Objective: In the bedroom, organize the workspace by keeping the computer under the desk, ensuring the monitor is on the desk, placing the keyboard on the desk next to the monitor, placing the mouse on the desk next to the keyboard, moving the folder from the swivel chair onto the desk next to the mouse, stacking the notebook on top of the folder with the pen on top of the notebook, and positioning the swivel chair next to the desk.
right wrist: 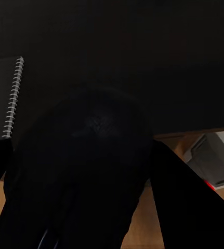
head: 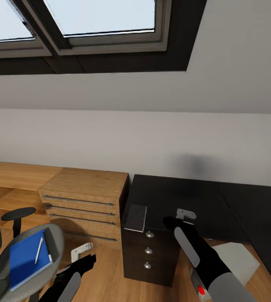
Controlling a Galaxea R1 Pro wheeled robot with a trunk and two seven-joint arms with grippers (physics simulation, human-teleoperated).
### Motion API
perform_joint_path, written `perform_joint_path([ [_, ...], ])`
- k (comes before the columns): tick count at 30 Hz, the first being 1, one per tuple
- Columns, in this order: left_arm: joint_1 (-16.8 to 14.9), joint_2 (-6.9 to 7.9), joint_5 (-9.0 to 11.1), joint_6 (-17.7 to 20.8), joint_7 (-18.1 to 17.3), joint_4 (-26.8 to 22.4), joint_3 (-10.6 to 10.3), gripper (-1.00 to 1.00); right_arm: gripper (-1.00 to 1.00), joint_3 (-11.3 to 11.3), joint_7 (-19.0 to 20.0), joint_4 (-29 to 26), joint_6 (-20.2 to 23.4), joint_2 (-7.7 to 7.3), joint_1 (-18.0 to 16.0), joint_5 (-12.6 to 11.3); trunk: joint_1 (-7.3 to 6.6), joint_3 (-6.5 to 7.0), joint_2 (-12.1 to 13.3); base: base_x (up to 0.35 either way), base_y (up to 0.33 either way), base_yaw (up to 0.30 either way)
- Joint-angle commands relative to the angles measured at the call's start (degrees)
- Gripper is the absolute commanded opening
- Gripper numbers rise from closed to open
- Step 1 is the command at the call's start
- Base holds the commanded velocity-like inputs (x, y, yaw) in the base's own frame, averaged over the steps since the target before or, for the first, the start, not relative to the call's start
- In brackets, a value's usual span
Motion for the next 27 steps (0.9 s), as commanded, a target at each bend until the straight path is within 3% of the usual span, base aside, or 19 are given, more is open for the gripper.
perform_joint_path([
  [1, -0.05, 0.05, 0.47, 0.10, 0.55, -0.05, -0.44, 1.00, -1.00, 0.11, -0.57, -0.09, 0.04, -0.07, -0.05, -0.55, -0.21, 0.10, 0.35, -0.005, 0.000, 0.000],
  [7, -0.05, 0.00, 0.49, -0.01, 0.61, 3.04, -5.96, 1.00, -1.00, 0.15, -0.67, -0.85, -0.04, -0.98, -0.04, -0.55, -1.53, 1.17, 2.75, -0.002, 0.000, 0.000],
  [11, -0.05, -0.10, 0.44, -0.39, 0.69, 10.43, -8.30, 1.00, -1.00, 0.16, -0.90, -3.33, -0.06, -1.21, 0.69, -0.52, -2.41, 1.89, 4.36, 0.000, 0.000, 0.000],
  [16, -0.05, -0.34, 0.23, -2.03, 0.17, 20.67, -9.14, 1.00, -1.00, 0.18, -5.41, -10.21, -0.07, -1.33, 3.77, -0.48, -3.51, 2.79, 6.36, 0.000, 0.000, 0.000],
  [21, -0.05, -0.55, 0.19, -5.17, -0.58, 24.10, -9.52, 1.00, -1.00, 0.24, -11.13, -17.44, -0.05, -1.33, 7.33, -0.52, -4.60, 3.69, 8.37, 0.000, 0.000, 0.000],
  [23, -0.05, -0.80, 0.19, -5.66, -0.66, 25.06, -9.61, 1.00, -1.00, 0.24, -12.10, -19.05, -0.03, -1.35, 8.00, -0.50, -5.04, 4.05, 9.17, 0.000, 0.000, 0.000],
  [24, -0.05, -1.72, 0.09, -7.15, -0.77, 27.39, -9.72, 1.00, -1.00, 0.25, -13.37, -21.28, 0.01, -1.39, 8.87, -0.47, -5.26, 4.23, 9.57, 0.000, 0.000, 0.000],
  [27, -0.05, -1.93, 0.09, -8.86, -0.79, 28.03, -9.75, 1.00, -1.00, 0.25, -13.64, -21.68, 0.01, -1.41, 9.08, -0.50, -5.92, 4.76, 10.77, 0.000, 0.000, 0.000],
])
